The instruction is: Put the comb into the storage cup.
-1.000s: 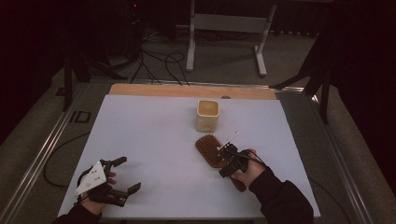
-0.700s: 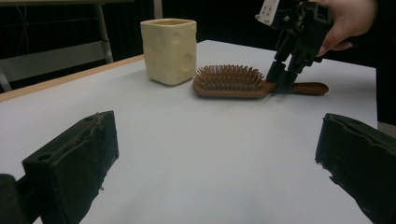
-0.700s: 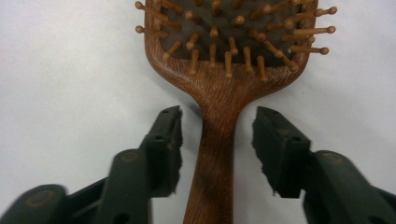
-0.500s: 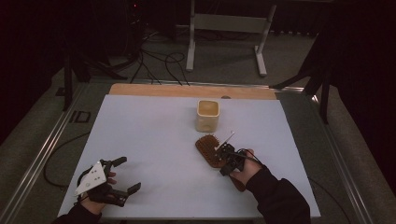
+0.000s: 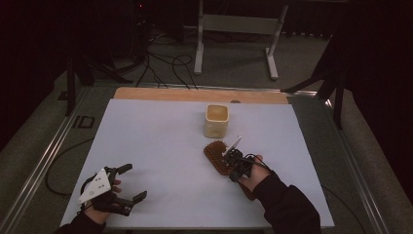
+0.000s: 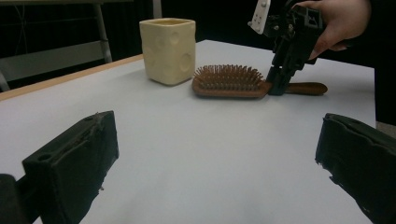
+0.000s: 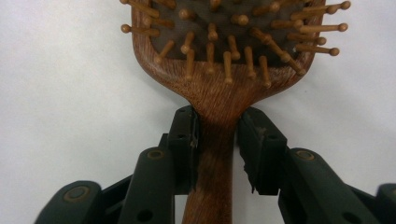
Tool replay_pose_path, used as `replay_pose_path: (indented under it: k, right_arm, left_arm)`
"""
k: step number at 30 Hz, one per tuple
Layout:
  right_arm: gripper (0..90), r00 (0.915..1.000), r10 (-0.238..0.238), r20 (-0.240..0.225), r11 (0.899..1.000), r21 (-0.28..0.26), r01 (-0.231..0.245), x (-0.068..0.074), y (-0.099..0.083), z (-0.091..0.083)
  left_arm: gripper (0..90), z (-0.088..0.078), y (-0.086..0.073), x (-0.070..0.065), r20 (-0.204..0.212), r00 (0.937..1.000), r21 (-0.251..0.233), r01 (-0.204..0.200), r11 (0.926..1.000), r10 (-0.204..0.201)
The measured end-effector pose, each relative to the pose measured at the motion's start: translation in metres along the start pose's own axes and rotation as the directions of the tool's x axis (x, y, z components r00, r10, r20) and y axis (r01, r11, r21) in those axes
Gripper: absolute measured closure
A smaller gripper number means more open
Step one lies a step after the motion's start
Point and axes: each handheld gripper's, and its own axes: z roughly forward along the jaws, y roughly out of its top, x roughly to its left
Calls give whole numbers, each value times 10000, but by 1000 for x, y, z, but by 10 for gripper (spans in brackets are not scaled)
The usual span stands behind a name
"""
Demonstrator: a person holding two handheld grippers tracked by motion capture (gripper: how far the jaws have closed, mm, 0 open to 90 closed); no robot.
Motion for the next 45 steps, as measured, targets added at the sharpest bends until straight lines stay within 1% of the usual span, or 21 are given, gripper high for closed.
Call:
replay_pose_path:
  k: [3, 5, 7, 12, 15, 17, 20, 26, 28, 29, 30, 31, 34, 35, 38, 39, 40, 41, 42, 43, 45]
  right_arm:
    - [681, 9998, 8, -202, 10000, -39, -9, -3, -1, 0]
    - [685, 9990, 367, -243, 9993, -5, -367, -3, -1, 0]
    - [688, 9990, 400, -218, 9992, 25, -399, -3, 0, 0]
    - [710, 9989, 413, -211, 9991, 106, -411, -3, 0, 0]
    - [725, 9996, 274, -121, 9996, 58, -273, -2, -1, 1]
    - [727, 9996, 226, -192, 9997, 20, -226, -3, -2, 1]
    - [729, 9996, 210, -190, 9995, -227, -215, -2, -5, 1]
    - [732, 9998, 144, -108, 9945, -1039, -154, -1, -16, 1]
    - [732, 9999, 136, -2, 9901, -1398, -135, 1, -21, 1]
    - [732, 9999, 136, -2, 9901, -1398, -135, 1, -21, 1]
    - [732, 9999, 112, 75, 9880, -1539, -99, 2, -23, 1]
    - [732, 9999, 54, 150, 9834, -1815, -26, 3, -27, 1]
    - [732, 9999, 50, 96, 9758, -2188, -28, 3, -32, 2]
    - [732, 9999, 50, 96, 9758, -2188, -28, 3, -32, 2]
    - [732, 9994, -202, 284, 9642, -2636, 270, 5, -37, 2]
    - [732, 9992, -197, 348, 9609, -2753, 286, 6, -38, 2]
    - [732, 9993, -176, 320, 9566, -2903, 262, 6, -39, 2]
    - [732, 9993, -176, 320, 9566, -2903, 262, 6, -39, 2]
    - [732, 9994, -223, 271, 9534, -3001, 294, 6, -40, 2]
    - [732, 9997, -175, 157, 9457, -3242, 216, 7, -41, 1]
    - [732, 9998, -190, 32, 9381, -3458, 189, 7, -42, 0]
  left_arm:
    - [0, 0, 0, 0, -2, 10000, -2, -1, 10000, 1]
    - [0, 0, 0, 0, 3, 10000, 3, 1, 10000, -1]
    - [0, 0, 0, 0, 10, 10000, 20, 6, 10000, -6]
    - [0, 1, 0, 0, 14, 10000, 29, 8, 10000, -8]
    - [0, 1, -1, 0, 23, 10000, 65, 15, 10000, -15]
    - [0, 1, -1, 0, 42, 10000, 90, 21, 10000, -22]
    - [0, 1, -1, 0, 37, 10000, 102, 33, 9999, -33]
    - [0, 2, -1, 0, 19, 10000, 103, 51, 9999, -51]
    - [0, 2, -1, 0, 17, 10000, 106, 50, 9999, -51]
    - [0, 2, -1, 0, 17, 10000, 106, 50, 9999, -51]
    - [0, 2, -1, 0, 14, 10000, 104, 59, 9999, -59]
    - [0, 2, -1, 0, 16, 10000, 104, 62, 9999, -63]
    - [0, 2, -1, 0, 15, 10000, 120, 52, 9999, -52]
    - [0, 2, -1, 0, 15, 10000, 120, 52, 9999, -52]
    - [0, 2, -1, 0, -4, 10000, 137, 53, 9999, -53]
    - [0, 2, -1, 0, -6, 10000, 138, 52, 9999, -52]
    - [0, 2, -1, 0, -7, 10000, 131, 56, 9999, -56]
    - [0, 2, -1, 0, -7, 10000, 131, 56, 9999, -56]
    - [0, 2, -2, 0, -11, 10000, 127, 66, 9999, -66]
    - [0, 2, -2, 0, -11, 10000, 126, 71, 9999, -71]
    - [0, 2, -2, 1, -3, 10000, 150, 51, 9999, -51]
